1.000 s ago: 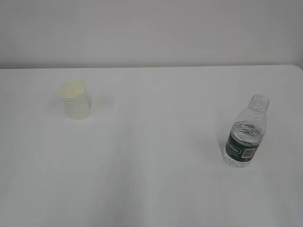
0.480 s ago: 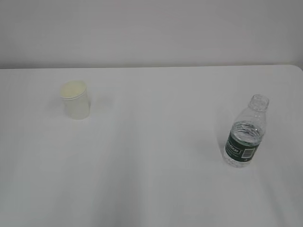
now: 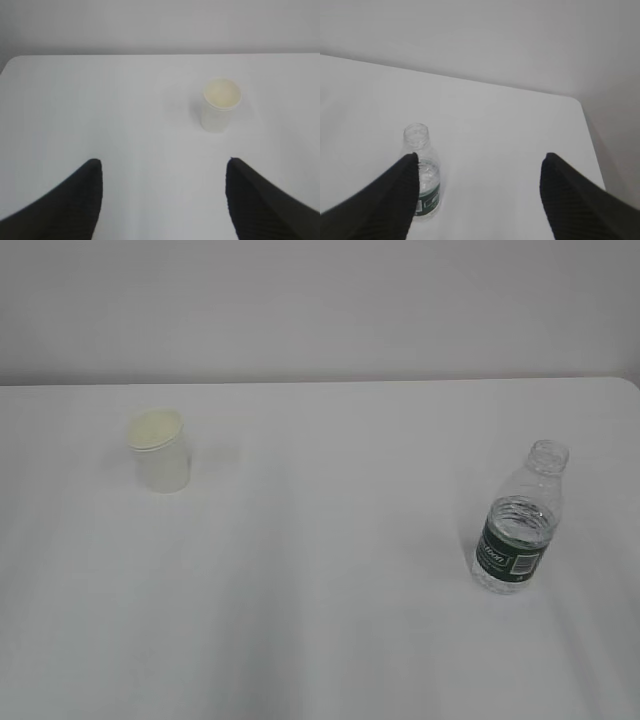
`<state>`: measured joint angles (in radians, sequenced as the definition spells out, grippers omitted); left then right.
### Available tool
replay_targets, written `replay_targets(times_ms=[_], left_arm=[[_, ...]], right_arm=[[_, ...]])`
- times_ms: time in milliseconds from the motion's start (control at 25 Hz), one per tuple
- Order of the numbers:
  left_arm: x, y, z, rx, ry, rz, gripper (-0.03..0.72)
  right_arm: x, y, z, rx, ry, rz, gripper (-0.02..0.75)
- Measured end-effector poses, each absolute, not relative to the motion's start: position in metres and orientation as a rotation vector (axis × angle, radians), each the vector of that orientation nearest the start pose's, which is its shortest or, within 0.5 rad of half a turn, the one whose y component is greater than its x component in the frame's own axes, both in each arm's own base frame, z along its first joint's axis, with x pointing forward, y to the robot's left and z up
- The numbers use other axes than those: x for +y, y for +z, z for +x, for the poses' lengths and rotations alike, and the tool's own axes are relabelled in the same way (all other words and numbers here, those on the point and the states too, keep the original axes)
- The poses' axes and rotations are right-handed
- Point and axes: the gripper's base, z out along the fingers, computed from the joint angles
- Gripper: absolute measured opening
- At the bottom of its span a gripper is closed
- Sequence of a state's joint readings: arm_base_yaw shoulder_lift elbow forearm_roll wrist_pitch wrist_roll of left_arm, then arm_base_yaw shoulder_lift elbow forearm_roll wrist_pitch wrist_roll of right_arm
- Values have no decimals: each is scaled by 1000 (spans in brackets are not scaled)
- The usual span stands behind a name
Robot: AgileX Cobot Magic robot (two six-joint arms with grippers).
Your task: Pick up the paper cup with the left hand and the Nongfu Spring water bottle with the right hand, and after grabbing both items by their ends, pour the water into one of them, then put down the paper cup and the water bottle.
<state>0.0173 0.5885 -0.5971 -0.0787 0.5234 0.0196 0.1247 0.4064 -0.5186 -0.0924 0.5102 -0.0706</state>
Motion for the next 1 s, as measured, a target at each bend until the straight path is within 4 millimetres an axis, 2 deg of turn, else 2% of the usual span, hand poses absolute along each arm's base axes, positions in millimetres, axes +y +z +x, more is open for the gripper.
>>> replay_targets(times_ms=[520, 1000], left_arm=[[1, 320, 153, 1906, -49, -56, 556], [2, 312, 185, 1874, -39, -66, 555]], right_arm=[[13, 318, 125, 1772, -63, -254, 573], [21, 309, 166, 1740, -44, -270, 573]])
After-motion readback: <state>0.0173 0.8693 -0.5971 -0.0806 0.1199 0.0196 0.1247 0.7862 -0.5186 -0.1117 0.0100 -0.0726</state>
